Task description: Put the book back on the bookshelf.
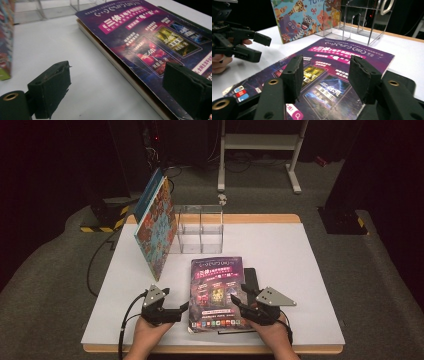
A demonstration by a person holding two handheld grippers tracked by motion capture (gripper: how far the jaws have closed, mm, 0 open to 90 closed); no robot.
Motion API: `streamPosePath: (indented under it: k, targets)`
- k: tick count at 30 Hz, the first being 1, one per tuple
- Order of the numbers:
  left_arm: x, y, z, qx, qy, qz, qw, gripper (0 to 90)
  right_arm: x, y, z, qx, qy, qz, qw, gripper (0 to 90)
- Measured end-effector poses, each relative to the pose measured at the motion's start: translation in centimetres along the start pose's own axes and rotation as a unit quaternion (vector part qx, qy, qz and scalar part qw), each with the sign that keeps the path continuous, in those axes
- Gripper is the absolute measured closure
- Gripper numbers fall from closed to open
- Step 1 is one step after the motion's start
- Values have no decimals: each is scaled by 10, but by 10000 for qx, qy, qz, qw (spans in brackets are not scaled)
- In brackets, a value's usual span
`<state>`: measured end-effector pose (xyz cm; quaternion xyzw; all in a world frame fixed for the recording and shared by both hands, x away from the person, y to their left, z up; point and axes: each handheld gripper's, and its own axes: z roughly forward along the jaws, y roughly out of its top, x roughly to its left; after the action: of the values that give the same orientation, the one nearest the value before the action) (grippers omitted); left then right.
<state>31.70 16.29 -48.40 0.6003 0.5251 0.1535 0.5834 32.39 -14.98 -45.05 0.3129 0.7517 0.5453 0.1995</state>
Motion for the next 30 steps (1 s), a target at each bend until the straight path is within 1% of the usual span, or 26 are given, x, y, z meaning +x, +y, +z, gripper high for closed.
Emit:
streamPosePath:
  k: [1, 3, 4, 5, 6, 7, 8, 9, 11, 13, 14, 16, 18, 19, 20, 21, 25, 26, 27, 28, 30]
  targets:
    - [-2, -1, 1, -12, -21, -24, 10000, 74, -1, 0, 0, 43, -26, -59, 10000, 431]
    - [-5, -4, 4, 20, -86, 25, 10000, 70, -3, 1, -3, 127, -159, -185, 9996, 424]
    - [-6, -4, 5, 53, -119, 48, 9999, 70, -4, 1, -5, 121, -191, -191, 9996, 418]
    - [-8, -5, 7, 37, -140, 28, 9999, 70, -5, 1, -7, 88, -212, -192, 9996, 411]
    - [-9, -5, 8, 81, -168, 31, 9998, 70, -6, 0, -9, 62, -243, -194, 9995, 414]
    - [-10, -6, 8, 92, -196, -1, 9998, 70, -8, -1, -12, 48, -246, -164, 9996, 422]
    - [-11, -5, 9, 139, -218, 50, 9997, 70, -9, -2, -13, 57, -228, -128, 9996, 423]
    - [-12, -6, 10, 142, -237, 47, 9996, 70, -10, -4, -14, 89, -211, -114, 9997, 428]
    - [-14, -5, 12, 135, -313, -2, 9994, 70, -13, -6, -16, 153, -275, -132, 9994, 437]
    - [-18, -5, 14, 88, -344, -28, 9994, 70, -18, -9, -17, 165, -315, -40, 9994, 440]
    - [-19, -4, 15, 129, -388, -19, 9992, 70, -19, -10, -17, 171, -321, -15, 9993, 440]
    - [-21, -3, 19, 152, -418, -66, 9990, 70, -21, -12, -18, 194, -354, -15, 9992, 438]
    - [-23, -3, 23, 199, -435, -104, 9988, 70, -21, -13, -19, 150, -443, -94, 9989, 421]
    - [-23, -2, 25, 189, -450, -183, 9986, 67, -21, -13, -20, 161, -469, -116, 9987, 419]
    - [-24, -2, 27, 196, -460, -230, 9985, 66, -21, -13, -20, 170, -473, -127, 9987, 411]
    - [-23, -1, 28, 208, -464, -231, 9984, 66, -22, -14, -20, 170, -471, -155, 9986, 398]
    - [-23, -1, 35, 257, -444, -333, 9981, 56, -23, -15, -20, 198, -461, -89, 9987, 357]
    - [-23, -1, 37, 231, -422, -334, 9983, 47, -24, -15, -20, 204, -462, -89, 9987, 348]
    - [-22, -1, 38, 263, -408, -283, 9984, 44, -24, -15, -20, 216, -461, -72, 9987, 340]
    - [-22, -2, 39, 267, -398, -321, 9983, 44, -24, -15, -20, 229, -463, -68, 9986, 338]
    - [-21, -3, 41, 324, -397, -294, 9983, 43, -24, -15, -19, 263, -468, -50, 9985, 336]
